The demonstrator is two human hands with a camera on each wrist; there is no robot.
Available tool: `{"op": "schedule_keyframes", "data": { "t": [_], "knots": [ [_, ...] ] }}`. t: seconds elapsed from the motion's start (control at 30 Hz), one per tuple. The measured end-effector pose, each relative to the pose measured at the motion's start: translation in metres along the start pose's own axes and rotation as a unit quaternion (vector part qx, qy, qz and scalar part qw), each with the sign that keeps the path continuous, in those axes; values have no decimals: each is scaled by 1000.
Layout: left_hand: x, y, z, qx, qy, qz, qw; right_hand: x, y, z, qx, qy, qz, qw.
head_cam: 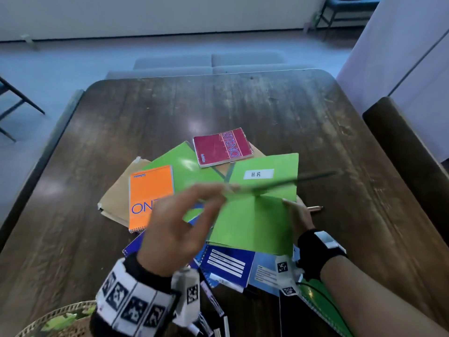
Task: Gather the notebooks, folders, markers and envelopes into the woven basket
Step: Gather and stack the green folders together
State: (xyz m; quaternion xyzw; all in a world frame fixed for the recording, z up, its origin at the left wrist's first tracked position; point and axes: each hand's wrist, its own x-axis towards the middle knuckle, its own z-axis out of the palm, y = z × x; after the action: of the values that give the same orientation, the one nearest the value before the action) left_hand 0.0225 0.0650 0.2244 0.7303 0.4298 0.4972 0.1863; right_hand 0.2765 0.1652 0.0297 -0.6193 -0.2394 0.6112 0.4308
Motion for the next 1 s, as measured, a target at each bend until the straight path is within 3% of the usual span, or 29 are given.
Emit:
{"op": "schedule_keyframes", "data": {
  "t": [0.1,0.2,0.37,0.53,0.7,0.73,0.8,0.87,0.93,1.0],
  "knots": [
    [-23,-2,26,2,-196,34,980,1,14,-10,-11,-49,39,998],
    [-49,-29,53,63,-285,25,956,-4,9,-13,45,-38,39,998],
    [-71,-71,80,128,-327,-47,935,-1,6,6,72,47,23,996],
    [-71,-84,101,157,-357,-86,917,-15,-2,12,68,15,48,996],
    [-62,-83,104,177,-406,-103,891,-11,3,11,-2,-21,-35,999],
    [-60,-87,101,185,-399,-132,888,-10,4,7,-19,-21,-37,999],
    [-57,-104,89,240,-309,-242,888,-7,8,0,-40,-16,-37,998],
    [-55,-126,74,317,-198,-383,845,-4,11,-4,-49,-21,-34,998],
    [-51,-143,62,273,-161,-499,807,-3,12,-7,-58,-25,-52,997],
    [-48,-152,57,203,-154,-540,802,-3,10,-5,-71,-24,-74,994]
  ]
}}
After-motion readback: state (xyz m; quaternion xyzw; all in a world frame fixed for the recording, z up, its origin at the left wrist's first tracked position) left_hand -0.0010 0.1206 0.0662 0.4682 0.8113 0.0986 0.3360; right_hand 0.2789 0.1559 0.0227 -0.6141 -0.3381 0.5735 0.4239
